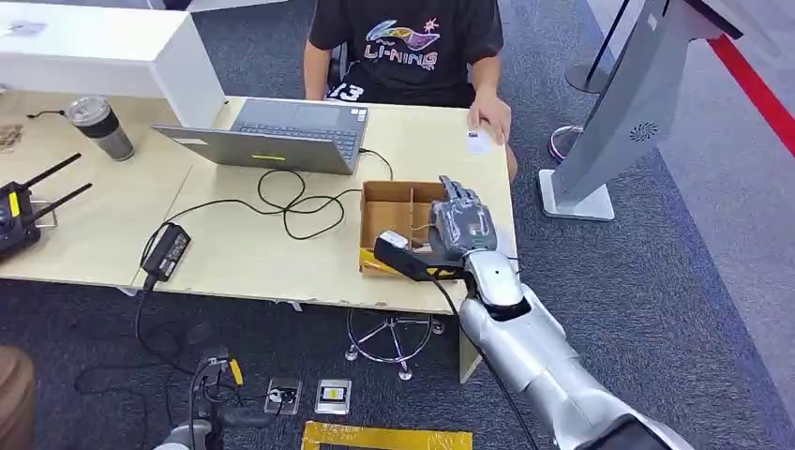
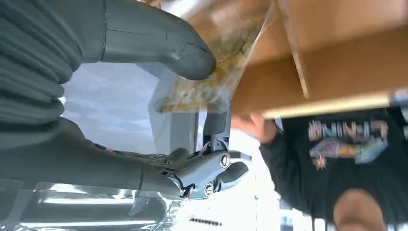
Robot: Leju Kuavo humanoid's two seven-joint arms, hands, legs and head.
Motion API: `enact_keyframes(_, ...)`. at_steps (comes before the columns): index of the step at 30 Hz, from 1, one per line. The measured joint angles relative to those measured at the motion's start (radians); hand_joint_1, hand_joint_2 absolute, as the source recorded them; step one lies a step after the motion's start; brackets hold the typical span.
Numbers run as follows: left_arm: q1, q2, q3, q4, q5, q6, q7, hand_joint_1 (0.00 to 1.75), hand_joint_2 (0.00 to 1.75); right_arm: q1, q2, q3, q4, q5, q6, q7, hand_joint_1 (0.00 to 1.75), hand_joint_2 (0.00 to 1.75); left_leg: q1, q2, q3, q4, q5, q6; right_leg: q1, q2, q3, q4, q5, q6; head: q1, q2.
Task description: Pass the card to the sensor for recognition and then transmit it.
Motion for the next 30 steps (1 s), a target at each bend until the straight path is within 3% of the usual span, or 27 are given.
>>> enact_keyframes(5,0.008,0.000,0.000,0.000,0.015,0.008,0.000,0.00,1.75,-0.034,-0.013,-0.038,-0.168,-0.035,-0.039,-0.010,1.75,1.75,0.000,0.000,0.000,0.000,0.000,0.000,0.000,0.000,0.000,0.000,0.000,0.000,0.000,0.000)
enact_keyframes(9,0.013,0.000,0.000,0.000,0.039,0.018,0.000,0.00,1.75,-0.046,-0.026,-0.084,-0.398,-0.039,0.050,-0.016,1.75,1.75,0.000,0.000,0.000,0.000,0.000,0.000,0.000,0.000,0.000,0.000,0.000,0.000,0.000,0.000)
enact_keyframes(13,0.023,0.000,0.000,0.000,0.088,0.035,0.000,0.00,1.75,-0.053,-0.027,-0.118,-0.631,-0.064,0.076,-0.038,1.75,1.75,0.000,0.000,0.000,0.000,0.000,0.000,0.000,0.000,0.000,0.000,0.000,0.000,0.000,0.000)
enact_keyframes(16,0.028,0.000,0.000,0.000,0.115,0.041,0.000,0.00,1.75,-0.082,-0.014,-0.122,-0.721,-0.075,0.082,-0.053,1.75,1.75,0.000,0.000,0.000,0.000,0.000,0.000,0.000,0.000,0.000,0.000,0.000,0.000,0.000,0.000)
enact_keyframes(20,0.030,0.000,0.000,0.000,0.121,0.041,0.000,0.00,1.75,-0.124,0.010,-0.120,-0.752,-0.068,0.073,-0.066,1.75,1.75,0.000,0.000,-0.001,0.000,0.000,0.000,0.000,0.000,0.000,0.000,0.000,0.000,0.000,0.000)
enact_keyframes(24,0.026,-0.011,0.000,0.000,0.106,0.049,0.000,0.00,1.75,-0.233,0.062,-0.113,-0.603,-0.013,-0.017,-0.058,1.75,1.75,0.000,0.000,0.000,-0.001,0.001,-0.001,0.000,0.000,0.000,0.000,0.000,0.000,0.000,0.000)
enact_keyframes(26,0.023,-0.018,0.000,0.000,0.097,0.056,0.000,0.00,1.75,-0.268,0.081,-0.109,-0.511,0.003,-0.026,-0.042,1.75,1.75,0.000,-0.001,0.000,-0.001,0.001,-0.001,0.000,-0.002,0.001,0.000,0.000,0.000,0.000,0.000)
enact_keyframes(30,0.022,-0.019,0.000,0.000,0.095,0.058,0.000,0.00,1.75,-0.271,0.082,-0.108,-0.505,0.003,-0.026,-0.039,1.75,1.75,0.000,-0.001,0.000,-0.001,0.001,-0.001,0.000,-0.002,0.001,0.000,0.000,0.000,0.000,0.000)
